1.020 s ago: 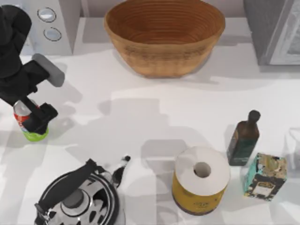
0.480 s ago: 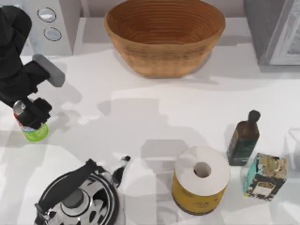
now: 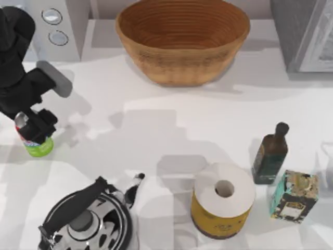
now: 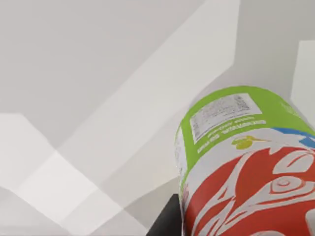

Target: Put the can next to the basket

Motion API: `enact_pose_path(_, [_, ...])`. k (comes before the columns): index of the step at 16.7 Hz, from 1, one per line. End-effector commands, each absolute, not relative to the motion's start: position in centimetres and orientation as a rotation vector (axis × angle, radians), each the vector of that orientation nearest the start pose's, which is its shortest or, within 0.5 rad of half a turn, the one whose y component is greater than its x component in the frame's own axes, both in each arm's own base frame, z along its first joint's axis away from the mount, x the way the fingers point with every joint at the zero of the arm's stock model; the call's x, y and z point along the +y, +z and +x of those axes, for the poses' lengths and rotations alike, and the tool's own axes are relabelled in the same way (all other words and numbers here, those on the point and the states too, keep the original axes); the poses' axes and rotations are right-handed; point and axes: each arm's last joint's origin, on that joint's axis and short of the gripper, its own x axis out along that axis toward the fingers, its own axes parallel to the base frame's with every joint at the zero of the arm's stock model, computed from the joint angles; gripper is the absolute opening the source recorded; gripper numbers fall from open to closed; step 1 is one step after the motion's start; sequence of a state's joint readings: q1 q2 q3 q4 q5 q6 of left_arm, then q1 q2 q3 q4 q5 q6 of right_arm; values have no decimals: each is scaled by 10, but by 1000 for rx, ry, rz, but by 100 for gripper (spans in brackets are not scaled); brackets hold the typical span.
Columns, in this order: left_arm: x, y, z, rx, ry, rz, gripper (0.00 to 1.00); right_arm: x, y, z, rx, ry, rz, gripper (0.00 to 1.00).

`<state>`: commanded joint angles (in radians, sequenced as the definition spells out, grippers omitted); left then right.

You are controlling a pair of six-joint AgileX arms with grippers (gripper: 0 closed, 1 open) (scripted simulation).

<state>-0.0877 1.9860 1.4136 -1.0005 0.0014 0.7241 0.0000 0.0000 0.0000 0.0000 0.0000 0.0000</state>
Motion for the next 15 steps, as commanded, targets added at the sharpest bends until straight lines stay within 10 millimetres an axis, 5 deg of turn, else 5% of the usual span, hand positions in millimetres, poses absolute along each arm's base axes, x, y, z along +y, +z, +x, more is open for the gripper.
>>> enact_pose_path(9, [-42,154,372,1485,-634,623,0,-1,160,106,0,0,0,100])
enact_pose_path(15, [-149,115,380,1572,-583,542,0,-1,160,106,0,0,0,100])
